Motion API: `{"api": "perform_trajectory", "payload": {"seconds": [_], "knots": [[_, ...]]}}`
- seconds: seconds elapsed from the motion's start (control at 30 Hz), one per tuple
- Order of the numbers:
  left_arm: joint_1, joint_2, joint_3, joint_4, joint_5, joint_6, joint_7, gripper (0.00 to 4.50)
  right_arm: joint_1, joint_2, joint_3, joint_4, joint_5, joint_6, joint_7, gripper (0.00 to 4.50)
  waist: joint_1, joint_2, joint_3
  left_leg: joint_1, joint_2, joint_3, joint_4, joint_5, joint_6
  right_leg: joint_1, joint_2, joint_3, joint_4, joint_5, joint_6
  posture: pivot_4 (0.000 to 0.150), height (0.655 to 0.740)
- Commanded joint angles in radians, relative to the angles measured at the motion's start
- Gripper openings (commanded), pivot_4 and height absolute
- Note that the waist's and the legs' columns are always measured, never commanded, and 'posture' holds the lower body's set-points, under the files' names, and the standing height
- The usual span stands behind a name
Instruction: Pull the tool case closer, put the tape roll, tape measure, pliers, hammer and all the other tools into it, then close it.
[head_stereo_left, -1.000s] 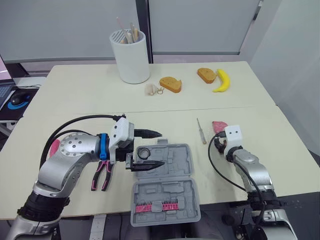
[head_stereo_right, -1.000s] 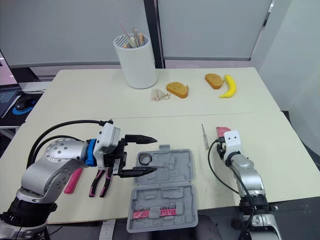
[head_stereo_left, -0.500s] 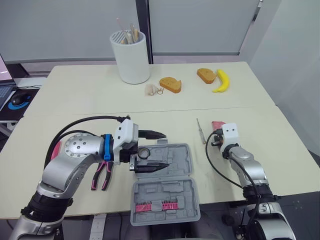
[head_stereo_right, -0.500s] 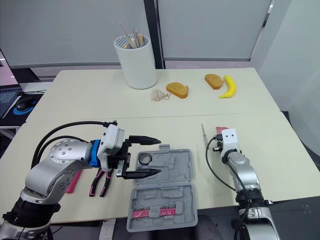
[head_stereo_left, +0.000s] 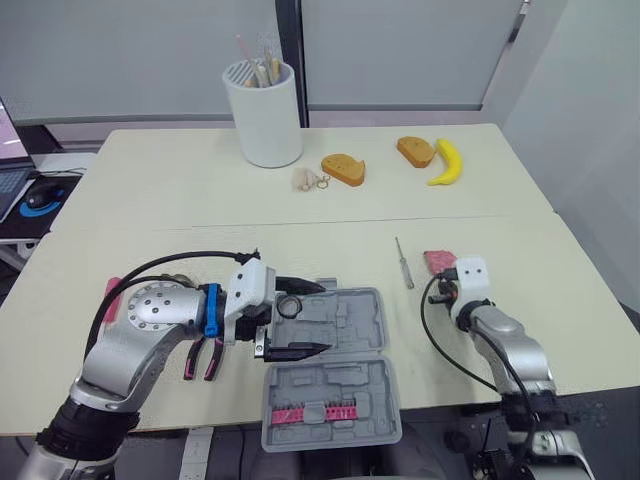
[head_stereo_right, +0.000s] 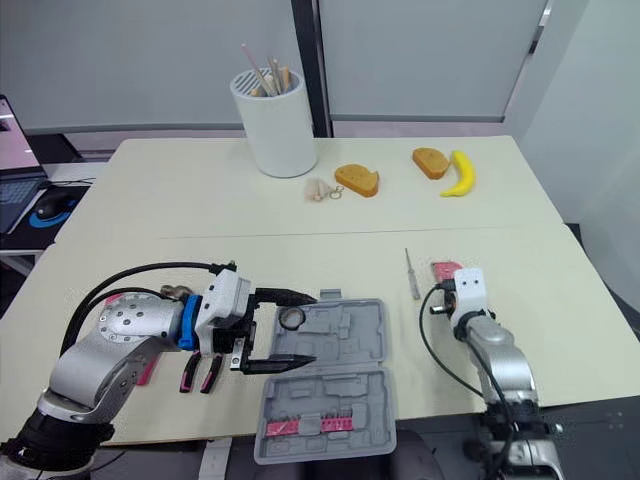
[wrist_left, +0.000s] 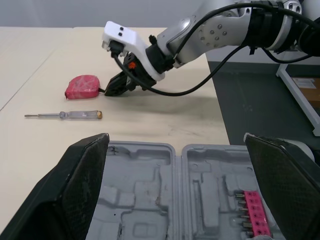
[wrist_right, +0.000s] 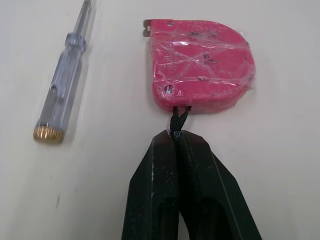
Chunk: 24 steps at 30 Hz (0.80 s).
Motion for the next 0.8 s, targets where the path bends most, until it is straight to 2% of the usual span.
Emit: {"api": "perform_trajectory", "payload": {"seconds": [0.03,0.2,0.37,0.8], "knots": [[0.029,0.034,0.015,-0.043,0.003,-0.027,-0.026,4.50,0.092,-0.037,0.024,-0.198,0.024,0.061,0.046,0.01,0.000,0.000,0.000,0.000,0.000,0.000,0.000,0.000,0.000,0.000,-0.001,0.000,0.000,0.000,0.001,0.150,0.7337],[0.067,0.065,0.026,-0.063,-0.015,-0.017,-0.050,4.50,0.265,-0.115,0.110,-0.428,0.051,0.157,0.132,0.01,0.000,0.000,0.000,0.001,0.001,-0.001,0.000,0.000,0.000,0.000,-0.002,-0.001,0.000,-0.001,0.001,0.150,0.7337],[0.091,0.091,0.026,-0.079,-0.023,-0.014,-0.077,4.50,0.385,-0.223,0.210,-0.573,0.075,0.204,0.218,0.01,-0.001,0.000,0.000,0.001,0.001,-0.001,0.000,0.000,0.000,0.000,-0.001,-0.001,0.000,-0.001,0.001,0.150,0.7337],[0.120,0.112,0.017,-0.097,-0.024,-0.018,-0.099,4.50,0.529,-0.356,0.249,-0.699,0.139,0.280,0.287,0.01,0.002,0.000,0.000,0.000,0.001,-0.002,0.000,0.000,0.000,0.001,-0.001,-0.002,-0.004,-0.001,0.001,0.150,0.7337]]}}
